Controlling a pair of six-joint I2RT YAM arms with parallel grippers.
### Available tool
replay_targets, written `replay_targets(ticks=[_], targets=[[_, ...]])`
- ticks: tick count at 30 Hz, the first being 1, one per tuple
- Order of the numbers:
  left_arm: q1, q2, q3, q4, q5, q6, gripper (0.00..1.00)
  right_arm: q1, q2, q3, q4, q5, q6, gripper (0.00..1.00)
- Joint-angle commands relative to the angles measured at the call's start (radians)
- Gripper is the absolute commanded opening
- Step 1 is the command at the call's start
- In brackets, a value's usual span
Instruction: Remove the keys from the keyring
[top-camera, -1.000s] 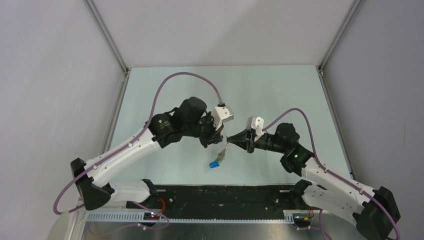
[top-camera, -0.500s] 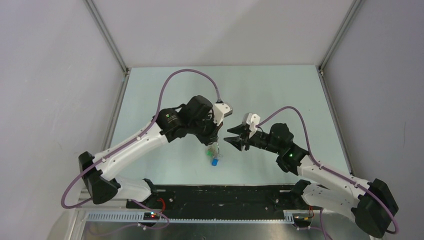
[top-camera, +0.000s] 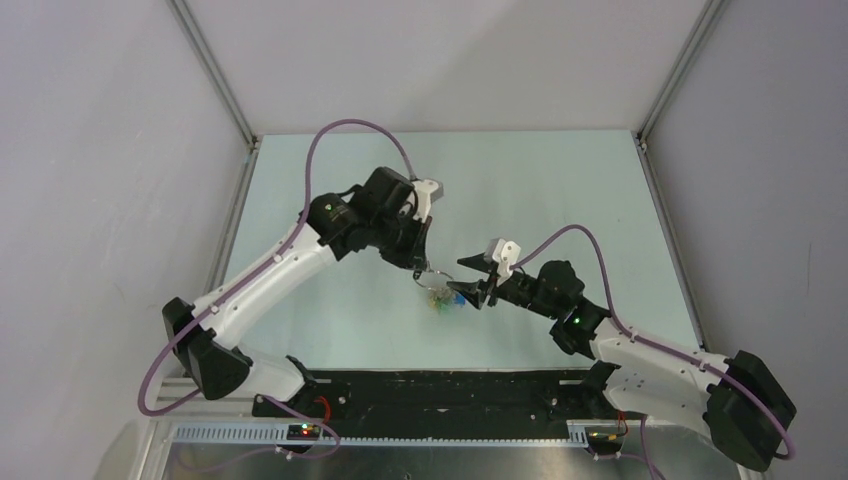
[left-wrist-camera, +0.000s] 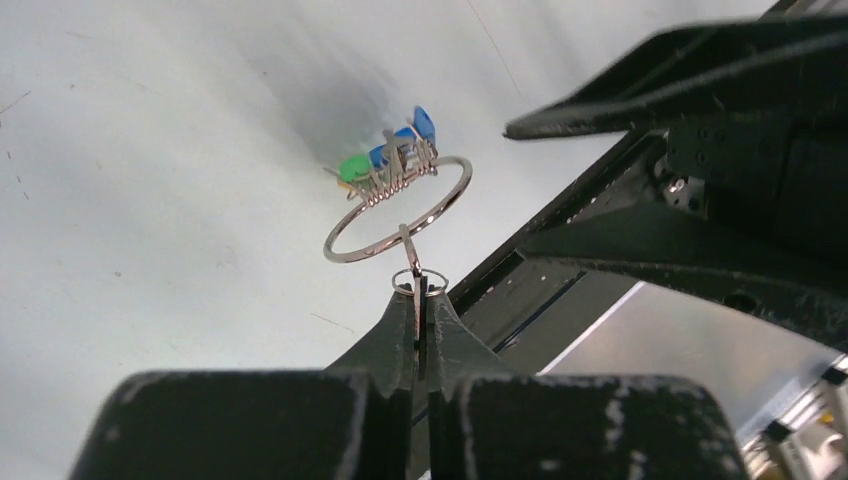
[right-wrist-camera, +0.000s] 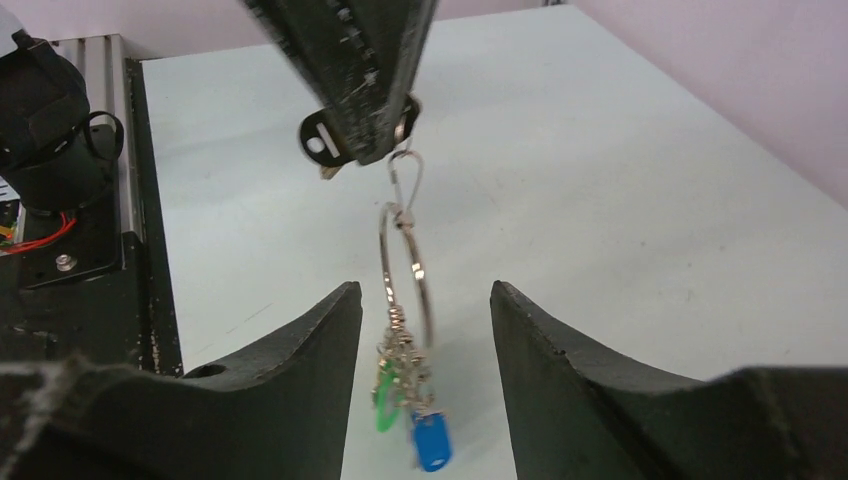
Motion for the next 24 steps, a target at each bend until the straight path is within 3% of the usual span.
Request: replay_targets(ticks=[1, 11, 24], targets=[[0.07, 0.007, 0.073, 0.013, 0.101, -0.111, 0.0, 0.0, 0.022, -0.025, 0.169, -0.021, -0.056, 0.56], [0.123, 0.02, 0.104, 0.013, 0.27, -0.148, 0.0, -0.098, 0.132, -0.008, 0.414, -0.253, 0.012, 0.56], [0.128, 0.02, 0.118, 0.013, 0.324, -0.144, 0.0, -0.106, 0.245, 0.09, 0.47, -0.352, 0.045, 0.57]])
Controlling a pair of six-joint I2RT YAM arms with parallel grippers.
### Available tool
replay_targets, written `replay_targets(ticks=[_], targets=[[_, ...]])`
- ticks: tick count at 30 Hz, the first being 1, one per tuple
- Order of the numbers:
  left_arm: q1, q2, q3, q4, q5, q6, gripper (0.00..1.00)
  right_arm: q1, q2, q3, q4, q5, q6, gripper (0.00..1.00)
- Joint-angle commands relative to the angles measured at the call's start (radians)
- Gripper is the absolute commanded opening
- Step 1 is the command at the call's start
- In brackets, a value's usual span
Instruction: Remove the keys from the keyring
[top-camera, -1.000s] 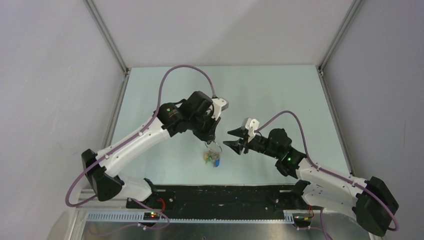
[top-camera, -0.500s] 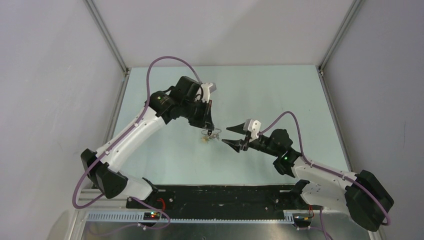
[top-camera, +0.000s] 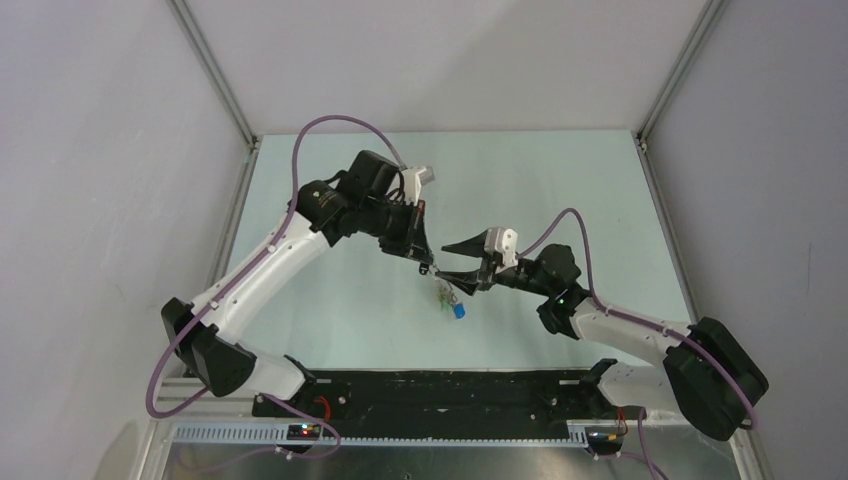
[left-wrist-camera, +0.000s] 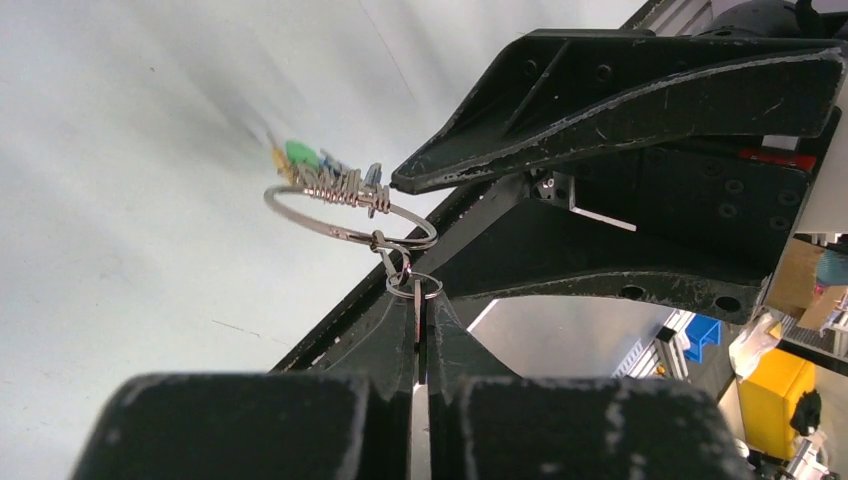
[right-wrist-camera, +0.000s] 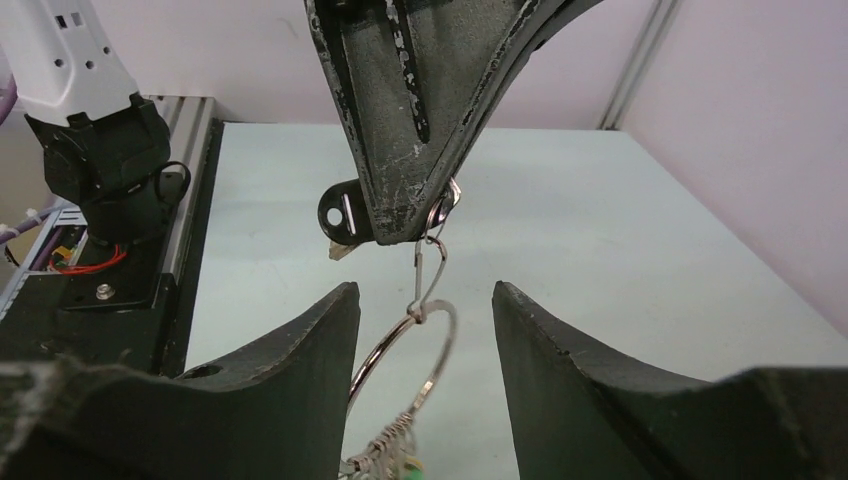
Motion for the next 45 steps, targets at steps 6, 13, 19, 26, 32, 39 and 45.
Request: replay_targets(ticks=[6, 13, 19, 26, 32, 39, 45], targets=[[0.003, -0.006, 0.072, 0.015, 0.05, -0.034, 0.0, 0.038, 0.043, 0.064, 0.062, 0.016, -0.009, 0.56], [0.004, -0.011, 0.076, 0.016, 0.043, -0.046, 0.0, 0.064, 0.056, 0.067, 0.064, 0.084, -0.025, 0.54], [0.005, -0.012, 0.078, 0.016, 0.032, -0.053, 0.0, 0.079, 0.046, 0.067, 0.036, 0.117, -0.043, 0.54], [0.004, -0.011, 0.079, 0.016, 0.039, -0.065, 0.0, 0.083, 0.053, 0.067, 0.049, 0.126, -0.045, 0.5], [0.005, -0.016, 0.081, 0.016, 0.046, -0.074, 0.0, 0.089, 0.072, 0.066, 0.079, 0.158, -0.04, 0.42], [0.005, -0.023, 0.079, 0.015, 0.049, -0.077, 0.0, 0.098, 0.099, 0.067, 0.129, 0.181, -0.029, 0.38], [0.005, -0.026, 0.07, 0.016, 0.058, -0.082, 0.0, 0.098, 0.102, 0.067, 0.147, 0.174, -0.017, 0.33]])
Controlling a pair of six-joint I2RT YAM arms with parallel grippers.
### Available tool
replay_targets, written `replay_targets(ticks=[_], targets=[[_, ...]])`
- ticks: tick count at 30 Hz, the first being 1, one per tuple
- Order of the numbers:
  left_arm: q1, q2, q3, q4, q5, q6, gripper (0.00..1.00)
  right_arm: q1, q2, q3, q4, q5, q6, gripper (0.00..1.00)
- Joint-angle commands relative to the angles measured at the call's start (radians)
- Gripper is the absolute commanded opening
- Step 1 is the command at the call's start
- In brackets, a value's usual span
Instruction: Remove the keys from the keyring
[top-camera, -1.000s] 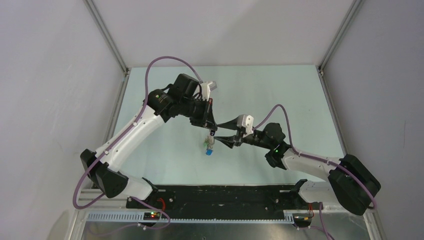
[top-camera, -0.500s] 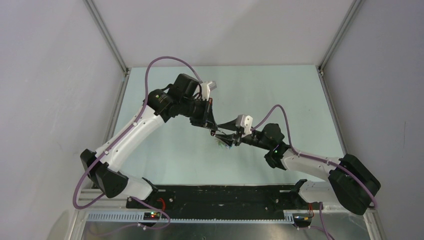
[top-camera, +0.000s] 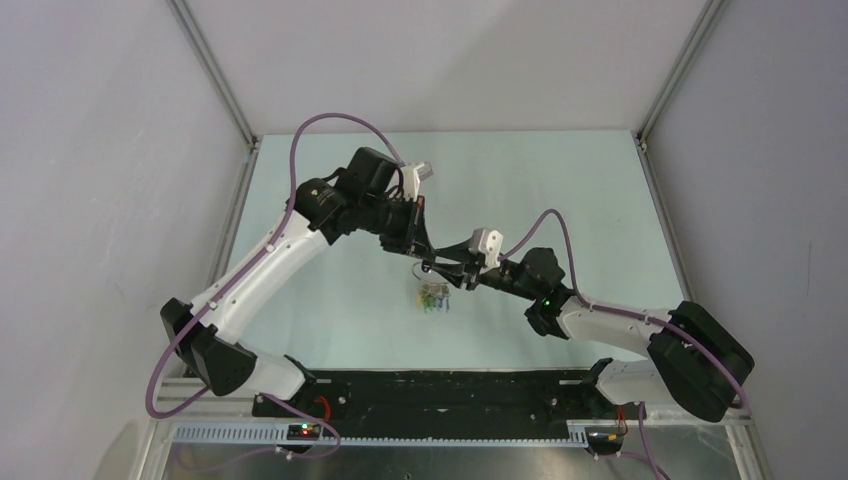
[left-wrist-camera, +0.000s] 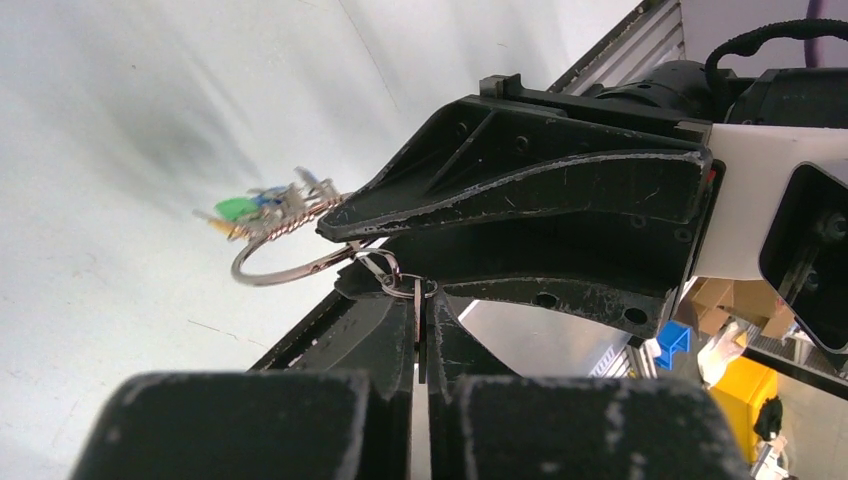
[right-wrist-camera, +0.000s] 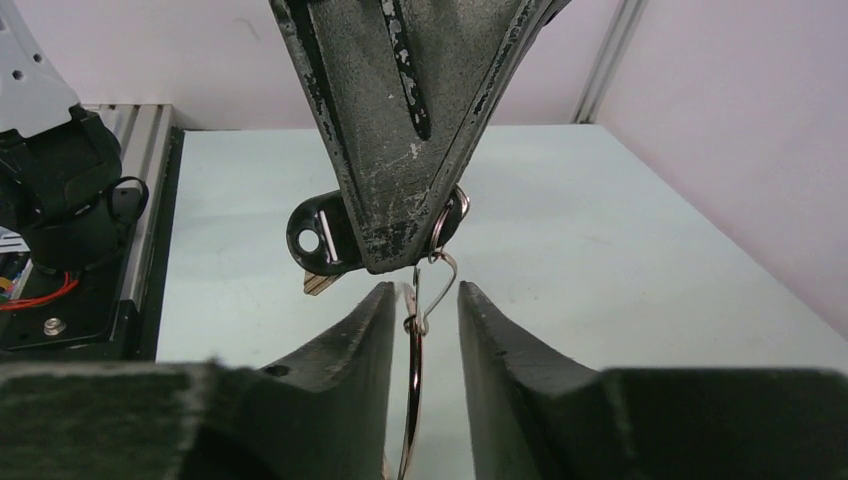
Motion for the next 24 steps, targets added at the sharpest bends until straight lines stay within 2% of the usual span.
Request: replay_targets(ticks=[1, 4, 6, 13, 16, 19, 24], targets=[[0.004, -0.03, 0.044, 0.016, 0.047, -0.027, 0.0, 0.006, 0.002, 0.039, 0.078, 0.011, 0.005, 0.31], [0.005, -0.033, 0.045, 0.016, 0.044, -0.026, 0.0, 0.006, 0.0, 0.039, 0.075, 0.002, 0.007, 0.19], [0.005, -0.035, 0.047, 0.016, 0.041, -0.026, 0.0, 0.006, -0.003, 0.039, 0.068, 0.0, 0.007, 0.15], [0.01, -0.051, 0.051, 0.016, 0.027, -0.024, 0.0, 0.005, -0.019, 0.039, 0.026, 0.005, 0.006, 0.1], [0.022, -0.063, 0.052, 0.016, 0.023, -0.023, 0.0, 0.003, -0.023, 0.039, 0.003, 0.01, 0.011, 0.16], [0.026, -0.068, 0.053, 0.016, 0.032, -0.028, 0.0, 0.004, -0.025, 0.039, -0.009, 0.022, 0.007, 0.29], [0.027, -0.067, 0.047, 0.016, 0.048, -0.03, 0.0, 0.023, -0.023, 0.039, 0.003, 0.08, -0.024, 0.35]])
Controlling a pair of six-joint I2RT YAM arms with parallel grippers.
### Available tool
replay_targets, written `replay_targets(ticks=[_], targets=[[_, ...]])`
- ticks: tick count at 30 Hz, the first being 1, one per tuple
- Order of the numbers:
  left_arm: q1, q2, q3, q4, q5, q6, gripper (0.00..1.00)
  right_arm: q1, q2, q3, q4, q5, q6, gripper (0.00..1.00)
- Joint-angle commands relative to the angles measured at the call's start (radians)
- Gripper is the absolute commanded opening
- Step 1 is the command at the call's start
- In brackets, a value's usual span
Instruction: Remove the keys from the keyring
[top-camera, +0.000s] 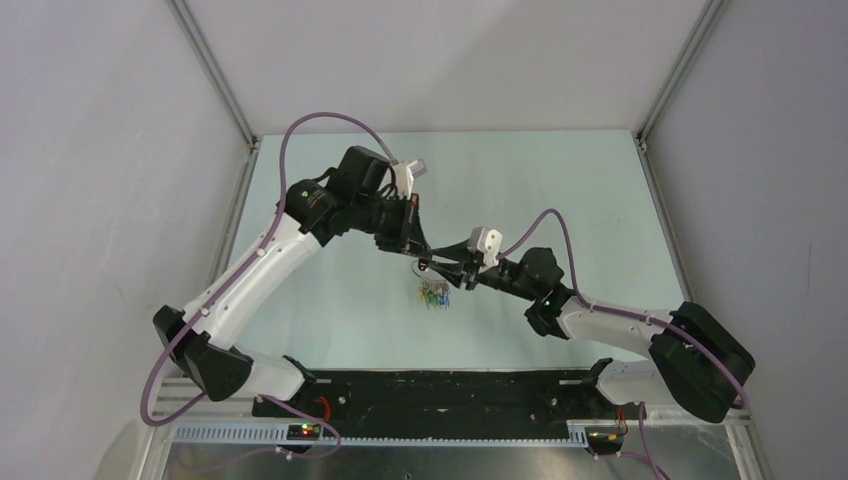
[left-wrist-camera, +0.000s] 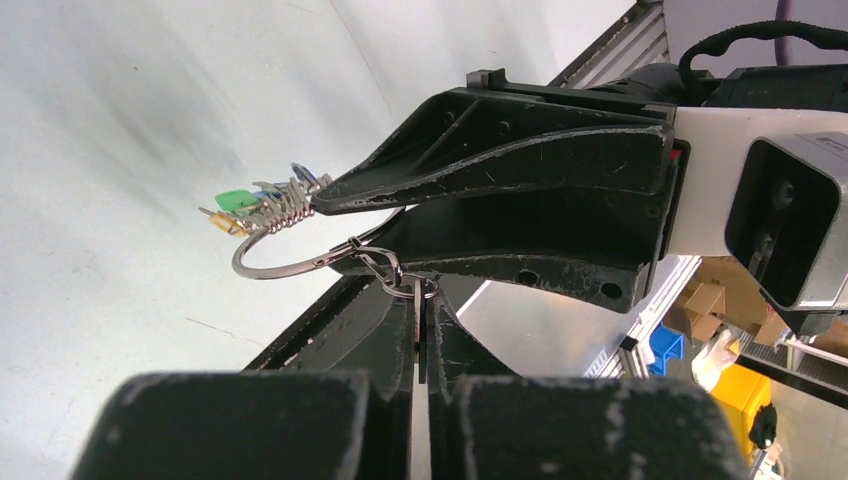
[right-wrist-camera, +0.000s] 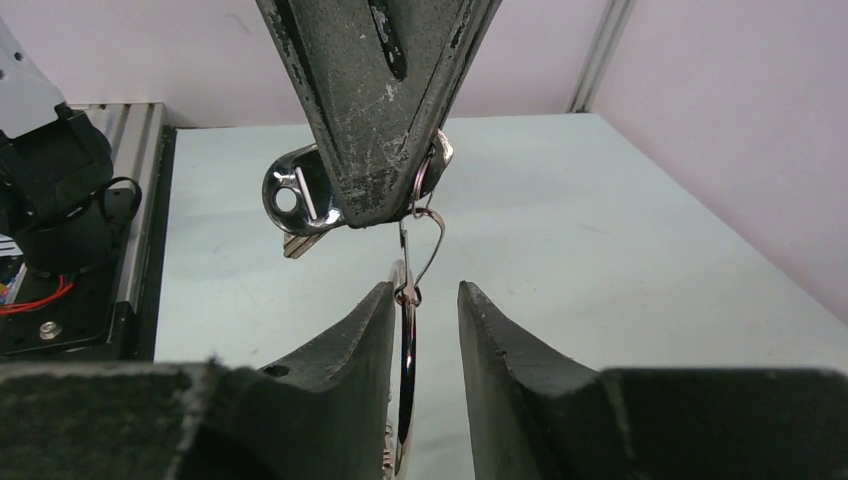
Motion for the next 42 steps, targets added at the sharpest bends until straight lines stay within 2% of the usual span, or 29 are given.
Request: replay_targets(ticks=[1, 15, 37, 42], targets=[[0.007, -0.037, 0.045, 0.023, 0.028, -0.02, 0.0, 0.029, -0.016, 0.034, 0.03, 0.077, -0.039, 0.35], [0.007, -0.032, 0.044, 0.025, 0.033, -0.016, 0.0, 0.043, 0.002, 0.034, 0.115, 0.125, -0.013, 0.34], [0.007, -0.035, 0.049, 0.029, 0.029, -0.024, 0.0, 0.082, 0.058, 0.034, 0.172, 0.173, -0.009, 0.4], [0.007, -0.04, 0.041, 0.029, 0.026, -0.024, 0.0, 0.086, 0.072, 0.034, 0.197, 0.178, -0.003, 0.35]])
